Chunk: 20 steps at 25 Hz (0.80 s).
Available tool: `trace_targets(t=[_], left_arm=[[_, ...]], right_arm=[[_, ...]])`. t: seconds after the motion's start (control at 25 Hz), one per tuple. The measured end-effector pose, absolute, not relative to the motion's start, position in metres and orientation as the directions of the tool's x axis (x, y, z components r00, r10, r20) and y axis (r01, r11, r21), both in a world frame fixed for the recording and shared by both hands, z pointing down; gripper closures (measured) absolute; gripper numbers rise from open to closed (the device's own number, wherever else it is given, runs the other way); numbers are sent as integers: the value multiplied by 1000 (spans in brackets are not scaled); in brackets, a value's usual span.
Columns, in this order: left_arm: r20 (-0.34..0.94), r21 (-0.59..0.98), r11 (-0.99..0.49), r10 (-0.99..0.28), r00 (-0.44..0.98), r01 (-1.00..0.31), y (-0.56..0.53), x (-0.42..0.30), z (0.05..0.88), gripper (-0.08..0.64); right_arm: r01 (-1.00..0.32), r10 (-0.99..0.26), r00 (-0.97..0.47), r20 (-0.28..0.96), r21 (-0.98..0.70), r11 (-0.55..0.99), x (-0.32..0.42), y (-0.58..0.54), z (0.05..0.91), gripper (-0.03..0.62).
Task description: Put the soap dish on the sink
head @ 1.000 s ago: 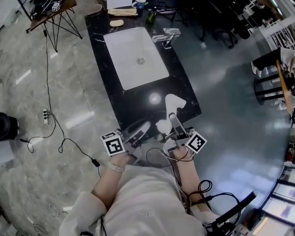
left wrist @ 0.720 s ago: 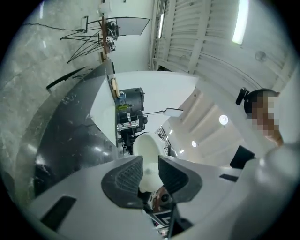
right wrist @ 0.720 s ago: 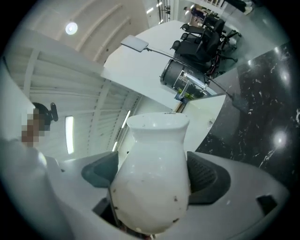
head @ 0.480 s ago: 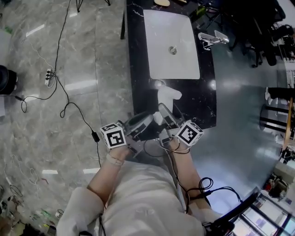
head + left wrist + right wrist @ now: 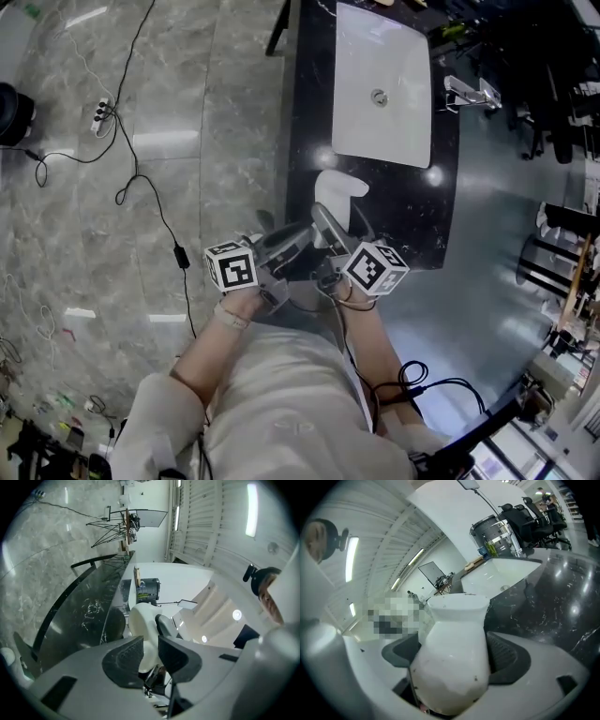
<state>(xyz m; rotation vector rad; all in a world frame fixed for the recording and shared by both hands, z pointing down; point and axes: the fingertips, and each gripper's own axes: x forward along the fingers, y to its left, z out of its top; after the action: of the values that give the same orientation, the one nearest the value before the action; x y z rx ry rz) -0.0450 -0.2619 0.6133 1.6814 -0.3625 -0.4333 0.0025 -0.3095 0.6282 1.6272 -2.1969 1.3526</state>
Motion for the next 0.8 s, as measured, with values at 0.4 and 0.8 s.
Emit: trace_targets(t=[0.4, 0.8], left_arm=[[-105, 993, -97, -514, 852, 64, -266, -55, 614, 479], [-96, 994, -94, -516, 851, 55, -262, -60, 617, 483]], right_arm=[[-903, -631, -376, 678, -420, 87, -13, -315, 636, 140], [-946, -595, -320, 737, -286, 154, -17, -312, 642, 140]])
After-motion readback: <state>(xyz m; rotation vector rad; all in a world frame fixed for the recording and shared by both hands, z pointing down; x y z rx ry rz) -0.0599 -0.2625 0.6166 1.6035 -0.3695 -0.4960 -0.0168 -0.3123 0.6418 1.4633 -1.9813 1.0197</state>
